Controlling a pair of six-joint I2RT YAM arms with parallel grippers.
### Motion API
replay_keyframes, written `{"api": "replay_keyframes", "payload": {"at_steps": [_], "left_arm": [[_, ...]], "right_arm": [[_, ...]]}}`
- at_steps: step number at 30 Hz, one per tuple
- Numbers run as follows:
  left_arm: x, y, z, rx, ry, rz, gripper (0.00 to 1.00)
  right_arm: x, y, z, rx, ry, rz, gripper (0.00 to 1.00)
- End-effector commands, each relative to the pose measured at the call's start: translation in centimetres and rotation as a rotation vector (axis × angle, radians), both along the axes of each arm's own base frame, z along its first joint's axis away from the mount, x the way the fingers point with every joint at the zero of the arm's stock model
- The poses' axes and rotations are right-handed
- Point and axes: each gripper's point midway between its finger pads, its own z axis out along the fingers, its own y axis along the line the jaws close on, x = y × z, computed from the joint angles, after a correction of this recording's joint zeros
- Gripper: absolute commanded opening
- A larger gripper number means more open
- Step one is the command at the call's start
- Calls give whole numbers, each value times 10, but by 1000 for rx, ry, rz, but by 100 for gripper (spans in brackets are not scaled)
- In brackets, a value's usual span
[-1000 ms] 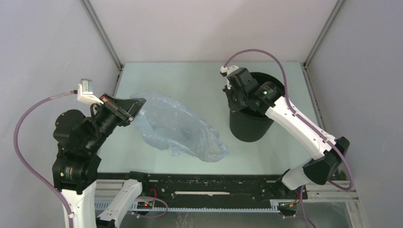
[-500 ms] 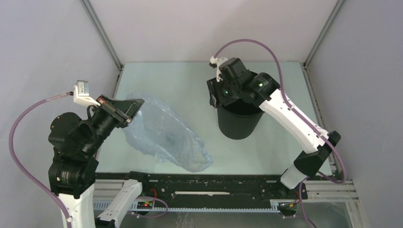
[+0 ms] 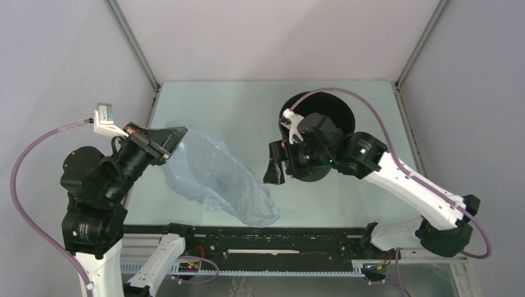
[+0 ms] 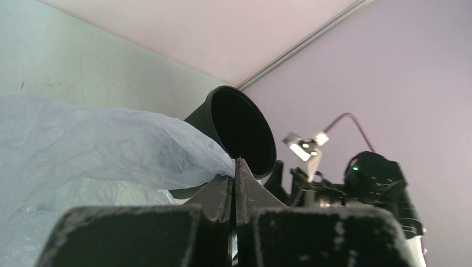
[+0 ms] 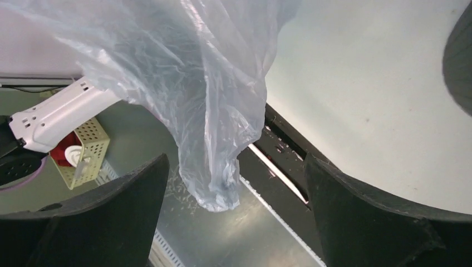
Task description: Put the trash bags into the trash bin
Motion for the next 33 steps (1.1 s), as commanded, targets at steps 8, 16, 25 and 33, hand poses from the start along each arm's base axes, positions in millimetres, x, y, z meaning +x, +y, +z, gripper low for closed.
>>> {"api": "replay_keyframes", "payload": {"at_steps": [8, 16, 25, 33], "left_arm": [[16, -8, -7, -59, 51, -27, 0], [15, -14, -21, -49, 108, -62, 0], [-34, -48, 86, -259, -242, -360, 0], [-70, -36, 193, -480, -522, -407, 0]], "right_arm": [[-26, 32, -49, 21, 163, -47, 100], [-24, 26, -76, -34, 85, -157, 72], [10, 20, 90, 395, -245, -105, 2], [-14, -72, 241, 618, -554, -160, 0]]}}
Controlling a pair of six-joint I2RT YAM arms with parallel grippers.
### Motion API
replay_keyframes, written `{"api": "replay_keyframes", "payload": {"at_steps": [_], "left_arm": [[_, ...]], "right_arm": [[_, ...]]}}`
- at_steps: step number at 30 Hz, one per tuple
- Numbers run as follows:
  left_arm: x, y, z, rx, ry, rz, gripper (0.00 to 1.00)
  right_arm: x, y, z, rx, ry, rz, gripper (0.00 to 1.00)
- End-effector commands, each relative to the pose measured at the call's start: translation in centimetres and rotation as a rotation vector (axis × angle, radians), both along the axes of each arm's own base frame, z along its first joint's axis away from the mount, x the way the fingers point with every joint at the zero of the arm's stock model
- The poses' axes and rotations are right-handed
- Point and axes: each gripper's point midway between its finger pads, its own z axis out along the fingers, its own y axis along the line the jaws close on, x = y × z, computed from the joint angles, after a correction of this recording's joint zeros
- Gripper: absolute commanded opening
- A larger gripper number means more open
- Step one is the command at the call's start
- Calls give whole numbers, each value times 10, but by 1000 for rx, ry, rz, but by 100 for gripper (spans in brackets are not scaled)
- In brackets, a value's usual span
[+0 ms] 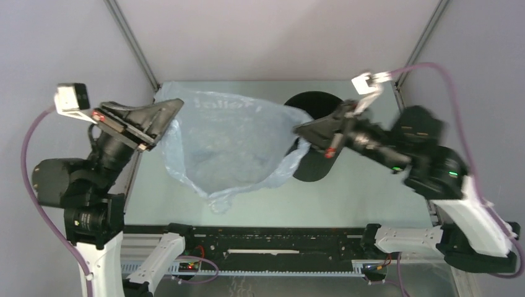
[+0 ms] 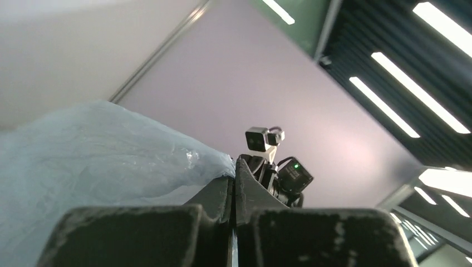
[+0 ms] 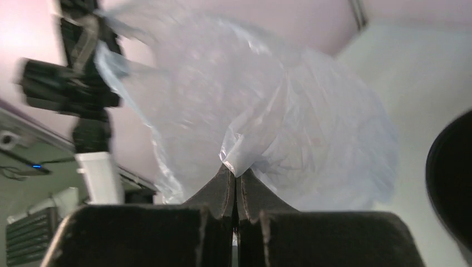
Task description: Put the trash bags into the trash bin
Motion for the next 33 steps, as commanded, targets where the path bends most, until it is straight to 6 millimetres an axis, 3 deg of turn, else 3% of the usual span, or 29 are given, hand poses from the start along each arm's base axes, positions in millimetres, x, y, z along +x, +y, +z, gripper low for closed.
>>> {"api": "replay_keyframes", "payload": {"at_steps": [1, 4, 9, 14, 18, 21, 27, 31, 33], "left_arm": [[-38, 4, 85, -182, -219, -93, 0], [-36, -6, 108, -225, -244, -162, 0], [-15, -44, 140, -223, -304, -243, 0], [45, -86, 128, -137, -245, -225, 0], [70, -110, 119, -126, -194, -262, 0], [90, -118, 102, -104, -147, -230, 0], [131, -157, 47, -29, -36, -282, 0], [151, -173, 28, -10, 19, -303, 0], [156, -174, 24, -11, 47, -292, 0]], "right_arm": [[-19, -67, 77, 121, -206, -82, 0], [-24, -104, 98, 149, -251, -165, 0], [-7, -152, 100, 89, -291, -376, 0], [18, -176, 92, -68, -343, -554, 0], [25, -189, 89, -107, -338, -628, 0], [29, -189, 68, -153, -317, -647, 0], [53, -177, -9, -319, -193, -647, 0], [68, -181, -37, -349, -65, -651, 0], [71, -179, -40, -334, -12, -627, 0]]}}
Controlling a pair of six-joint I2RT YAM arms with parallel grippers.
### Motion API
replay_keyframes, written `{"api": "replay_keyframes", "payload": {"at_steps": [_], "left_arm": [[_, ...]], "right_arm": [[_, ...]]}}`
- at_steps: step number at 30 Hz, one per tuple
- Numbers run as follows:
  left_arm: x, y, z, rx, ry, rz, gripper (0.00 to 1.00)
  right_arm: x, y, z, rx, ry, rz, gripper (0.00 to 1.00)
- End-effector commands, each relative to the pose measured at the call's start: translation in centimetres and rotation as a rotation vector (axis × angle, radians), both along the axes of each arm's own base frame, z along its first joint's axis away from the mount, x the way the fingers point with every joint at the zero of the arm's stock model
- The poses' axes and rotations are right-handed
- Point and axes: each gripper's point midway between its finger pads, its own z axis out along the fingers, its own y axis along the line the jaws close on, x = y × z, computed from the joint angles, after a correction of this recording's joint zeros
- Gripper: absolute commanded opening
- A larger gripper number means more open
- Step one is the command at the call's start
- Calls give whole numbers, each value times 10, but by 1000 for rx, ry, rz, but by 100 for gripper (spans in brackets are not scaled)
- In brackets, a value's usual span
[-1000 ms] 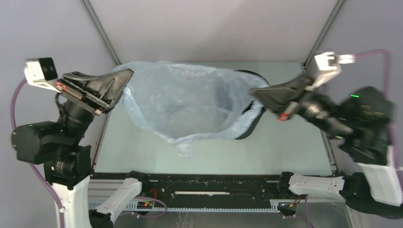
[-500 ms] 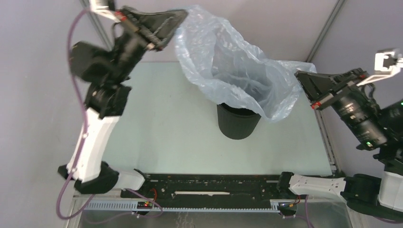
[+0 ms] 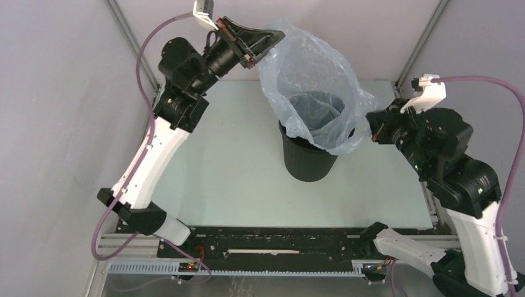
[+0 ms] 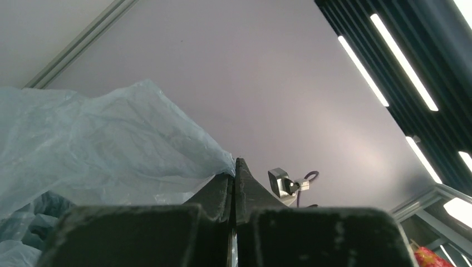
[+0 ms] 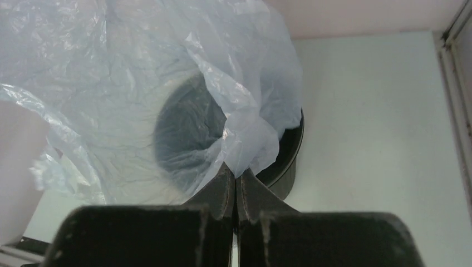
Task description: Put the trash bags into the trash bin
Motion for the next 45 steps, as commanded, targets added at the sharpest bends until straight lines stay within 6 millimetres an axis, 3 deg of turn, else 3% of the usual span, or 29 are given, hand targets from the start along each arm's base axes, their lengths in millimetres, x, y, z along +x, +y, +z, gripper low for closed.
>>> {"api": "replay_keyframes", "payload": {"at_steps": [1, 4, 7, 9, 13, 16, 22, 26, 28, 31, 33, 36, 40, 43, 45], "left_arm": [[6, -9, -8, 8, 20, -18, 0], [-4, -3, 3, -6, 10, -28, 0], [-18, 1, 13, -42, 32, -56, 0], [-26, -1, 16, -49, 29, -79, 0], [-28, -10, 14, -63, 55, -121, 0], [-38, -21, 22, -76, 51, -179, 0], [-60, -16, 45, -110, 7, -199, 0], [-49, -21, 26, -72, 52, -174, 0], [-44, -26, 16, -70, 75, -187, 0], [-40, -27, 5, -58, 93, -172, 0], [-38, -26, 2, -52, 91, -161, 0], [-38, -26, 0, -45, 92, -160, 0], [-36, -26, -2, -33, 92, -153, 0], [-36, -27, -2, -32, 95, -156, 0], [-36, -26, -1, -33, 96, -153, 0]], "right_arm": [[-3, 18, -6, 100, 98, 114, 0], [-19, 41, 14, 152, 98, 272, 0], [-38, 45, 35, 201, 96, 326, 0], [-43, 33, 30, 199, 121, 266, 0], [-40, -7, -12, 98, 209, 53, 5], [-45, -23, -24, 52, 242, -13, 5], [-67, -33, 1, 115, 180, -20, 1], [-58, -28, -9, 104, 212, -21, 17], [-54, -25, -11, 101, 238, -25, 30], [-54, -22, 2, 118, 225, -8, 54], [-56, -22, 14, 129, 196, 0, 75], [-57, -29, 35, 129, 126, -15, 90], [-51, -28, 76, 133, -4, 10, 96], [-39, -6, 115, 166, -114, 105, 97], [-25, 15, 123, 185, -135, 183, 93]]}}
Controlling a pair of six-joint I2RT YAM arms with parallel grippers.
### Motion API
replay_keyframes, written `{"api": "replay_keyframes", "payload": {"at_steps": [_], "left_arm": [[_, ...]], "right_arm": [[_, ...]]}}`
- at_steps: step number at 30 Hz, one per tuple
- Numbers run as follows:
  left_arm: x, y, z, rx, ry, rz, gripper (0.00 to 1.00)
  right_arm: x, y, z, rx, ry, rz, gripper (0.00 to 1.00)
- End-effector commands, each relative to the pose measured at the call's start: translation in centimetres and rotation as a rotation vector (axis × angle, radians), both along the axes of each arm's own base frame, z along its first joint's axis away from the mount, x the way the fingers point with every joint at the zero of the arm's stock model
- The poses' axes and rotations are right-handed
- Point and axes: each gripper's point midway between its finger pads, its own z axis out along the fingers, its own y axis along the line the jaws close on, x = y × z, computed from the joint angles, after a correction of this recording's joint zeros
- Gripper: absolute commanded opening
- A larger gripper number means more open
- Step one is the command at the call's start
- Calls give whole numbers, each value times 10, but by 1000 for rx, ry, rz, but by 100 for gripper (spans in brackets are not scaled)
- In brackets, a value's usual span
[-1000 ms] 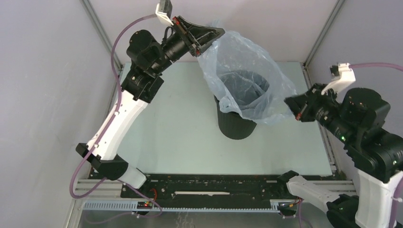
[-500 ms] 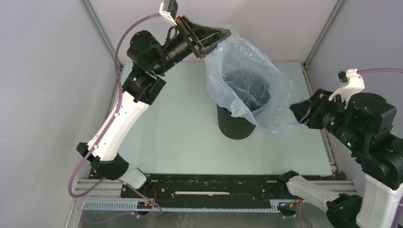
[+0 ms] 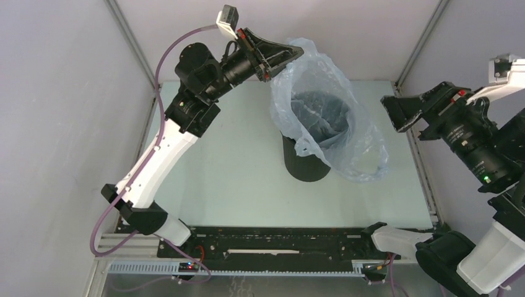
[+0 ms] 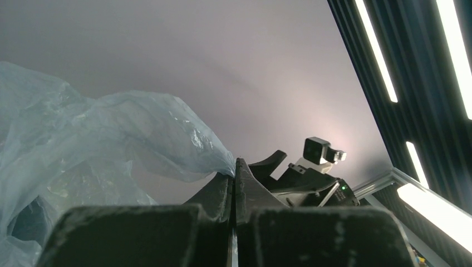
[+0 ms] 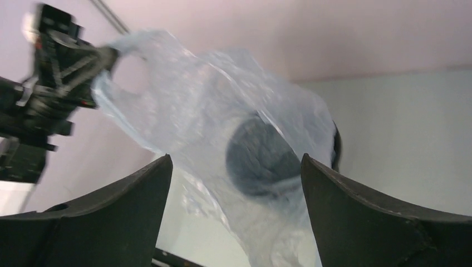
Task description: Put the trash bags into the trash bin
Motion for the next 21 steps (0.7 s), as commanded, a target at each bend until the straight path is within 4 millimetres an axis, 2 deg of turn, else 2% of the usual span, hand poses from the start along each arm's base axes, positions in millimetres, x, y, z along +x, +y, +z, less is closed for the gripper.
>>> {"api": "replay_keyframes", "payload": {"at_steps": [1, 4, 9, 11, 14, 17, 19, 21], "left_arm": [[-12, 13, 20, -28, -58, 15, 0], [-12, 15, 25, -34, -61, 21, 0], [-11, 15, 34, -58, -51, 13, 0], [-16, 14, 41, -85, -47, -18, 0], [-31, 20, 62, -133, -71, -66, 0], [-51, 27, 84, -180, -104, -115, 0], [-62, 24, 92, -211, -105, -162, 0], [-69, 15, 94, -240, -86, -225, 0]], "right_arm": [[31, 45, 32, 22, -119, 164, 89], [63, 93, 0, -3, -66, 275, 74], [102, 154, -46, -160, -79, 302, 70], [121, 159, -61, -128, -47, 258, 70], [141, 148, -81, -86, 18, 173, 68], [143, 137, -93, -72, 35, 136, 63], [141, 132, -103, -90, 45, 121, 61], [136, 128, -104, -91, 47, 121, 60]]}}
